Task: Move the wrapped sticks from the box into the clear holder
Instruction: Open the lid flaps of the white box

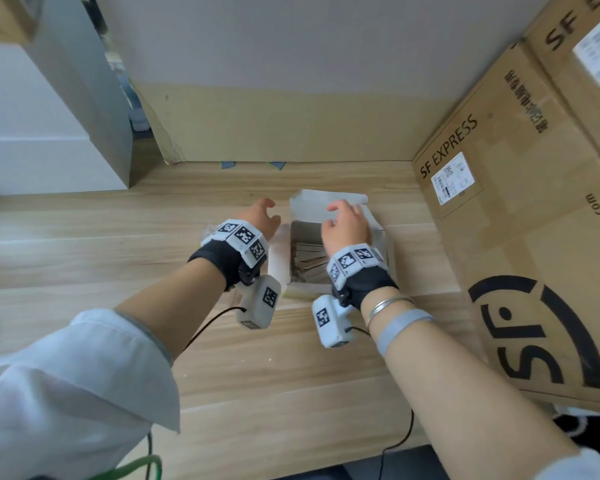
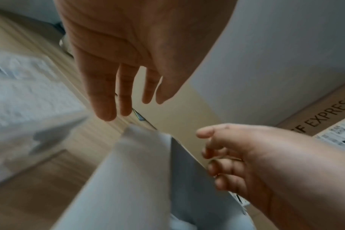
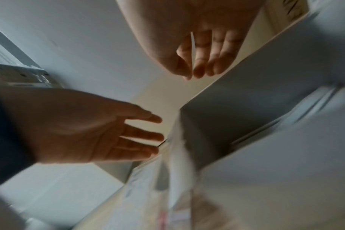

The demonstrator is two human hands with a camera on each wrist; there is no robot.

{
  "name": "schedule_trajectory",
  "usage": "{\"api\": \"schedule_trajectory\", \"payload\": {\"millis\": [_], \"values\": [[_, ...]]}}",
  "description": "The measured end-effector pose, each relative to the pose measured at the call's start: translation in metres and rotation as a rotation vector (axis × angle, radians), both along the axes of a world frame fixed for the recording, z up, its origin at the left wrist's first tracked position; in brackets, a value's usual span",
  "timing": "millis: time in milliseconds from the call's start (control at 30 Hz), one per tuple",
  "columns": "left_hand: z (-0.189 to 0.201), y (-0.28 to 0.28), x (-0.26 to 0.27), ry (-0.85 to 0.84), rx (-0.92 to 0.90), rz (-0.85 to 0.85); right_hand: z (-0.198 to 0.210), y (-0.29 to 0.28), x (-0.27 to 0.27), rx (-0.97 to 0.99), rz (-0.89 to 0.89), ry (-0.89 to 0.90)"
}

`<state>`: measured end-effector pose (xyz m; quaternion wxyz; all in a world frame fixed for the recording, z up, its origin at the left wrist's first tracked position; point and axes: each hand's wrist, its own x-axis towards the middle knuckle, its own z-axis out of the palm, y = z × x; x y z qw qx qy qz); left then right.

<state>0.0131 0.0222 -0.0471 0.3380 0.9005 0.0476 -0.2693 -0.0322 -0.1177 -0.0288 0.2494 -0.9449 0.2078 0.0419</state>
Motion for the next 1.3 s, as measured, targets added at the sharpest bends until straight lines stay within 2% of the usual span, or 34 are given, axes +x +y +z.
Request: {"api": "schedule_trajectory", "payload": {"millis": [167, 267, 367, 433, 500, 600, 700, 867, 967, 1067, 1200, 1300], "values": [[-0.002, 0.046, 0.011, -0.041, 0.152, 0.059, -0.016, 0.073, 0.01, 0.332, 0.12, 0.055], [-0.007, 0.066, 0.006, 0.009, 0.256, 0.084, -0.026, 0.096, 0.011, 0.344, 0.168, 0.211], [-0.016, 0.079, 0.003, 0.071, 0.126, 0.172, -0.037, 0.107, 0.013, 0.283, 0.176, 0.383], [-0.017, 0.083, 0.0, 0.113, -0.002, 0.229, -0.043, 0.114, 0.014, 0.332, 0.145, 0.439], [-0.013, 0.085, -0.001, 0.119, -0.075, 0.29, -0.045, 0.117, 0.014, 0.372, 0.094, 0.391], [-0.003, 0.092, 0.003, 0.047, -0.101, 0.374, -0.038, 0.115, 0.014, 0.382, 0.041, 0.208], [0.007, 0.098, 0.007, 0.041, -0.125, 0.362, -0.03, 0.113, 0.014, 0.454, 0.009, 0.059], [0.012, 0.097, -0.001, 0.036, -0.156, 0.343, -0.034, 0.114, 0.013, 0.366, 0.072, -0.086], [0.009, 0.094, -0.009, 0.045, -0.149, 0.356, -0.039, 0.112, 0.004, 0.287, 0.121, -0.105], [0.009, 0.089, -0.015, 0.034, -0.112, 0.357, -0.036, 0.108, -0.004, 0.3, 0.119, -0.099], [0.018, 0.075, -0.02, -0.085, -0.006, 0.383, -0.027, 0.094, -0.01, 0.318, 0.09, -0.102], [0.031, 0.056, -0.025, -0.207, 0.076, 0.311, -0.021, 0.069, -0.011, 0.269, 0.059, -0.094]]}}
